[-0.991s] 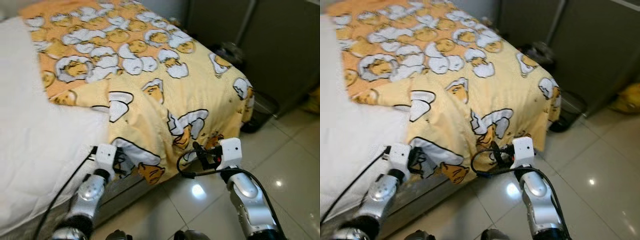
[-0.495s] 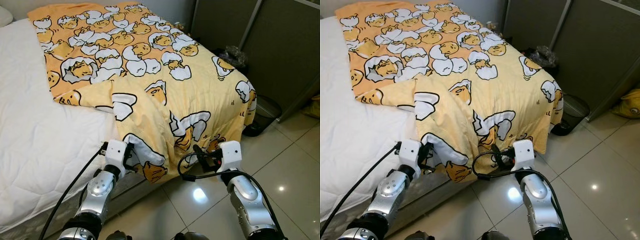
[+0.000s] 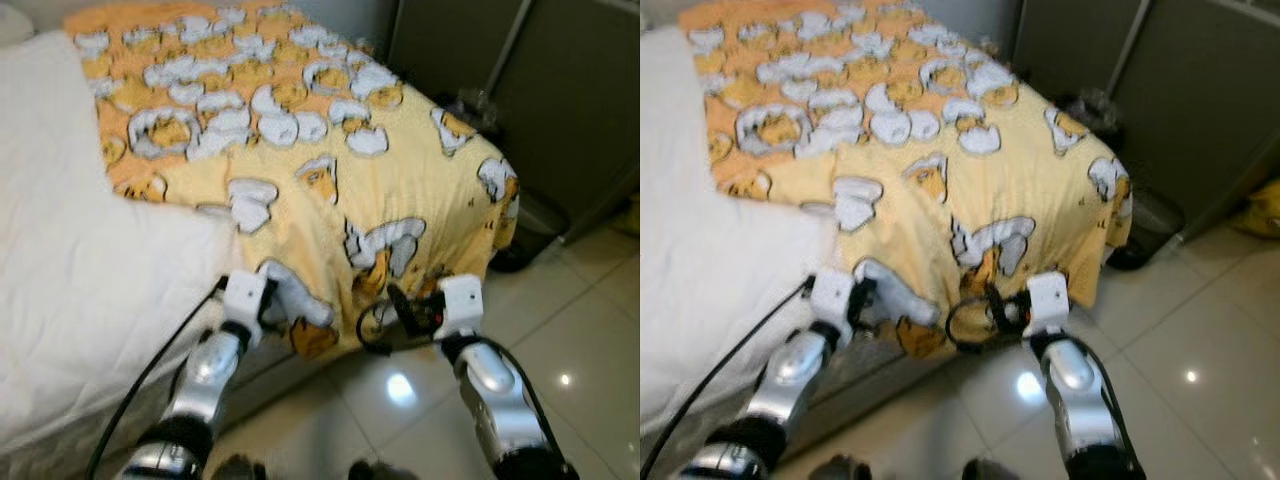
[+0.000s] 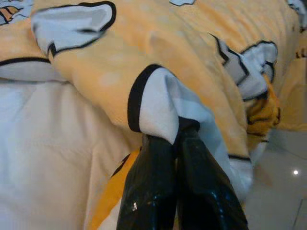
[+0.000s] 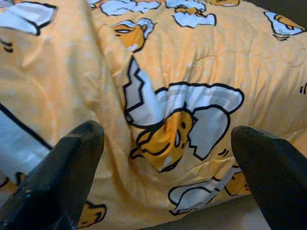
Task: Clean up the room
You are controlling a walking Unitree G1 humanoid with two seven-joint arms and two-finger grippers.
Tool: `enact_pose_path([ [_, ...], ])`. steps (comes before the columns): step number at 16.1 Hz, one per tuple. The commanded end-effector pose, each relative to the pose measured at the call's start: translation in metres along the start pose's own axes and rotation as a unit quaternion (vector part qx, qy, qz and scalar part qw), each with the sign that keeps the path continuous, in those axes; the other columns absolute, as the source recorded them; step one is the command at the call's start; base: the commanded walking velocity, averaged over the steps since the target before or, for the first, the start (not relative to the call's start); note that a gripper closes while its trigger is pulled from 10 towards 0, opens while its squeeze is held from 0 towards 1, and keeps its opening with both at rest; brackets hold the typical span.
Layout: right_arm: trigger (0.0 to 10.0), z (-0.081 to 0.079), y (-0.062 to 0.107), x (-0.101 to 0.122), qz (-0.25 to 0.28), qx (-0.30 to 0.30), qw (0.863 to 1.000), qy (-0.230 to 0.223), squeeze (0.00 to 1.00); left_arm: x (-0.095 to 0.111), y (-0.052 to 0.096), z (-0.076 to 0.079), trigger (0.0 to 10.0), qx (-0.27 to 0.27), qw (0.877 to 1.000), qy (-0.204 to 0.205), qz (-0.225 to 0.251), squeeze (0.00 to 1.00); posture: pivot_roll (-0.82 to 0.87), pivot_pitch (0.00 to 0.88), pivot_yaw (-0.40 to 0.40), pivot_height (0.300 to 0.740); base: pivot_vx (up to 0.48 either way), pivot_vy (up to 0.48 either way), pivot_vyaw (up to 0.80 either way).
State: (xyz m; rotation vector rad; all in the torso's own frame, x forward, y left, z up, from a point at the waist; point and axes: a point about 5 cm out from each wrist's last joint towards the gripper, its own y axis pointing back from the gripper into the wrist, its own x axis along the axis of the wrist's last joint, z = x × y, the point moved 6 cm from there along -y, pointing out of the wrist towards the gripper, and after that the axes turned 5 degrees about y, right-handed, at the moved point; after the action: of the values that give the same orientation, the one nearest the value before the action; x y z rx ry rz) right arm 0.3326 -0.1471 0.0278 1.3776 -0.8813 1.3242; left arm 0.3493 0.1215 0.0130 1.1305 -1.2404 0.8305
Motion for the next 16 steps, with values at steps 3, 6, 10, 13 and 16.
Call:
enact_pose_path([
  [3, 10.0, 0.006, 0.004, -0.005, -0.004, -0.006, 1.000, 0.001, 0.00, -0.011, 0.000, 0.012, 10.0, -0.017, 1.000, -0.008, -0.023, 0.00, -0.02, 0.000, -0.024, 0.740, 0.000, 0.000, 0.00],
  [6, 10.0, 0.004, 0.005, -0.006, -0.004, -0.004, 1.000, 0.002, 0.00, -0.021, 0.003, 0.023, 10.0, -0.038, 0.998, -0.015, -0.040, 0.00, -0.02, 0.000, -0.024, 0.740, 0.000, 0.000, 0.00],
  [10, 10.0, 0.002, 0.007, -0.009, -0.008, 0.003, 1.000, 0.002, 0.00, -0.065, 0.022, 0.041, 10.0, -0.084, 0.988, 0.005, -0.128, 0.00, -0.02, 0.000, -0.030, 0.740, 0.000, 0.000, 0.00],
  [13, 10.0, 0.000, 0.008, -0.011, -0.013, 0.009, 1.000, 0.003, 0.00, -0.089, 0.036, 0.062, 10.0, -0.126, 0.974, 0.033, -0.183, 0.00, -0.02, 0.000, -0.033, 0.740, 0.000, 0.000, 0.00],
  [16, 10.0, 0.000, 0.014, -0.014, -0.017, 0.016, 1.000, 0.006, 0.00, -0.104, 0.053, 0.087, 10.0, -0.179, 0.960, 0.042, -0.209, 0.00, -0.03, 0.000, -0.047, 0.740, 0.000, 0.000, 0.00],
])
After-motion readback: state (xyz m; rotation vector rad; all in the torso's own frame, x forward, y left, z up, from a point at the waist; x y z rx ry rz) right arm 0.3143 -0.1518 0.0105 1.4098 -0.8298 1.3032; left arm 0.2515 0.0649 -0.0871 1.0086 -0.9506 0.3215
